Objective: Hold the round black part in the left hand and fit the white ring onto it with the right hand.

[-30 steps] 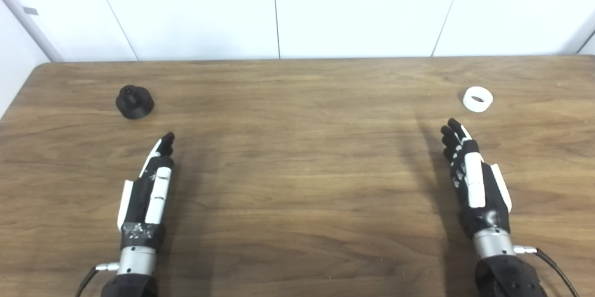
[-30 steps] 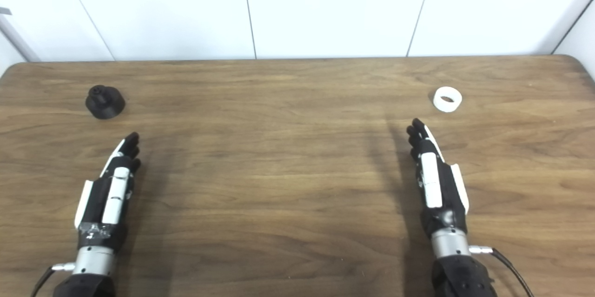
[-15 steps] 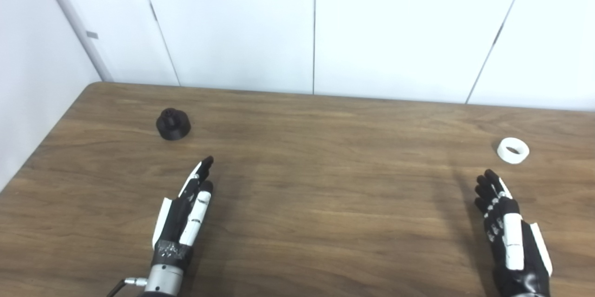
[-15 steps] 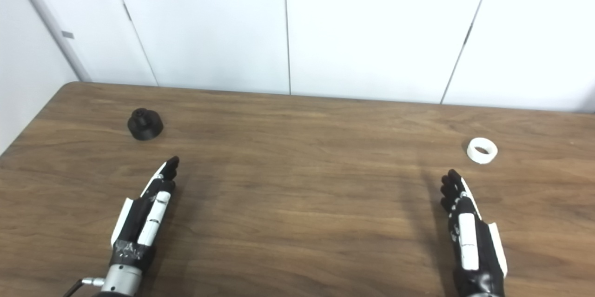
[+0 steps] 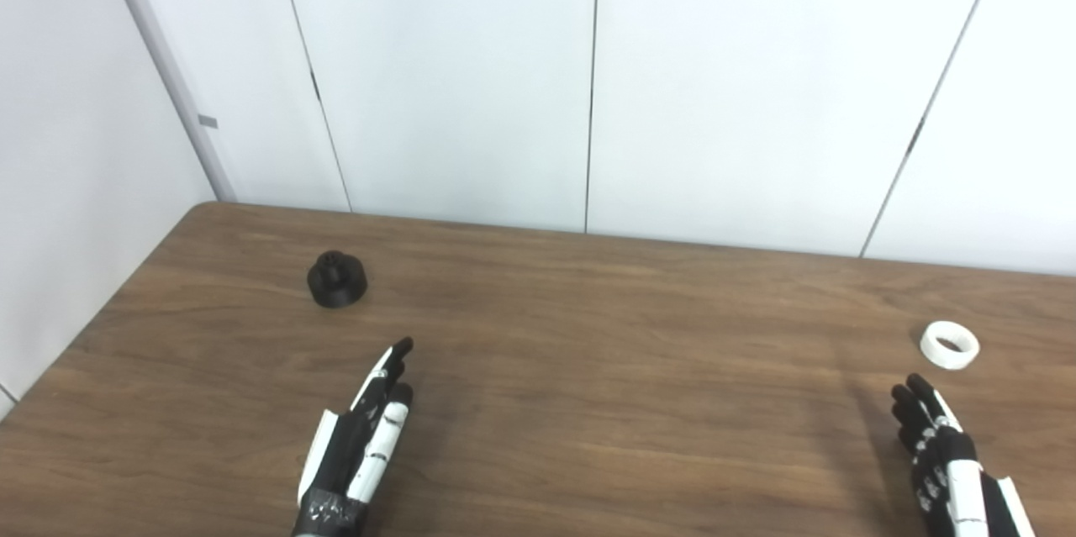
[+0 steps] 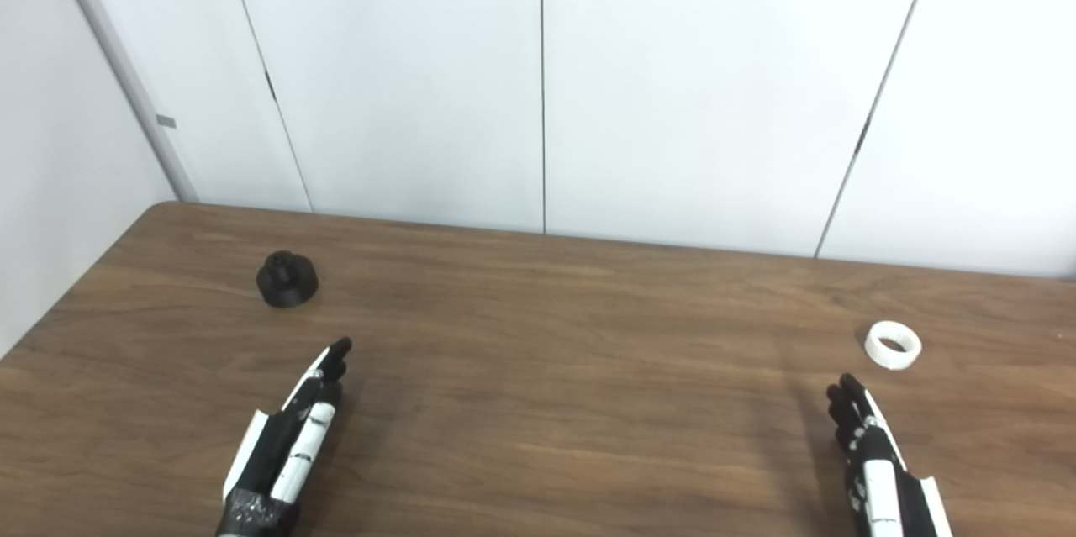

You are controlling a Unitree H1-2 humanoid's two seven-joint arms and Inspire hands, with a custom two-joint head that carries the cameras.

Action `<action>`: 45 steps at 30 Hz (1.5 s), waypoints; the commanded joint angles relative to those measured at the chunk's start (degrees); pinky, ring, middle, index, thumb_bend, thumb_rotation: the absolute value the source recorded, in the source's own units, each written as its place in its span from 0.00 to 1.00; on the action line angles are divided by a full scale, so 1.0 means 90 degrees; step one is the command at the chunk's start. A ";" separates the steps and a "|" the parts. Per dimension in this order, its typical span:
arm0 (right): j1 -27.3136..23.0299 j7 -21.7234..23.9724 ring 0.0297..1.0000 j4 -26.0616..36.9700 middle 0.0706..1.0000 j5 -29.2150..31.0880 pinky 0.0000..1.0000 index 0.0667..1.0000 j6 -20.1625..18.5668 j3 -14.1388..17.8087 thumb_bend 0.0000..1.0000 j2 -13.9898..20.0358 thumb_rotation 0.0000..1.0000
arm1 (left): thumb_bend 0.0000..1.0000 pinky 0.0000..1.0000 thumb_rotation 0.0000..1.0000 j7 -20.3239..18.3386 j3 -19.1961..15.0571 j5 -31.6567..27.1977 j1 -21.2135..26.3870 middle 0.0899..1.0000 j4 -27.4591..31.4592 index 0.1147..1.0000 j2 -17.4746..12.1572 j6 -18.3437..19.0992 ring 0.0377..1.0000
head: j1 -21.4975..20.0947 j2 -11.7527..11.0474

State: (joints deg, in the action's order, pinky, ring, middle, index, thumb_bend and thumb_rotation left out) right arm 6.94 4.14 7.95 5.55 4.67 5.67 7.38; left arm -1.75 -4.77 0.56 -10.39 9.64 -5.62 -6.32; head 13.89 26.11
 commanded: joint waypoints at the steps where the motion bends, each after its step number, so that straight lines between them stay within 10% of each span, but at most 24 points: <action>1: 0.0103 0.0066 0.95 -0.0386 0.93 0.0040 0.98 0.94 0.0294 0.0015 0.48 0.0056 1.00 | 0.47 1.00 0.86 0.0085 0.0100 0.0042 -0.0084 1.00 -0.0211 0.96 0.0175 -0.0235 1.00 | 0.0022 -0.0022; 9: 0.0152 0.0097 0.97 -0.0334 0.94 -0.0003 1.00 0.95 0.0236 -0.0009 0.44 0.0087 1.00 | 0.49 1.00 0.82 0.0096 0.0097 0.0018 -0.0108 1.00 -0.0170 0.97 0.0193 -0.0166 1.00 | -0.0024 -0.0008; 19: 0.0201 0.0072 0.94 -0.0308 0.92 0.0042 0.98 0.93 0.0310 0.0022 0.48 0.0054 1.00 | 0.67 1.00 0.39 0.0497 -0.0129 0.0262 -0.0120 0.99 0.0240 0.95 0.0180 0.0103 1.00 | -0.0150 0.0084; 27: 0.0280 0.0073 0.95 -0.0162 0.93 -0.0015 0.98 0.94 0.0143 -0.0006 0.49 0.0058 1.00 | 0.86 0.99 0.25 0.0864 -0.0504 0.0993 0.0348 0.95 0.0691 0.90 -0.0168 0.0718 0.97 | -0.0166 0.0121; 45: 0.0248 0.0012 0.93 -0.0162 0.92 -0.0076 0.97 0.93 0.0158 -0.0048 0.51 -0.0058 0.97 | 0.90 1.00 0.28 0.1049 -0.0959 0.2406 0.1699 0.95 0.0069 0.85 -0.1482 0.2086 0.99 | -0.0280 0.0175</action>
State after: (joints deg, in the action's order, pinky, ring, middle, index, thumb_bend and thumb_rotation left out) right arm 7.28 4.56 8.14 4.50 5.02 5.49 7.85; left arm 6.69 -12.83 20.87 2.84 9.69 -17.33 12.77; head 11.34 27.60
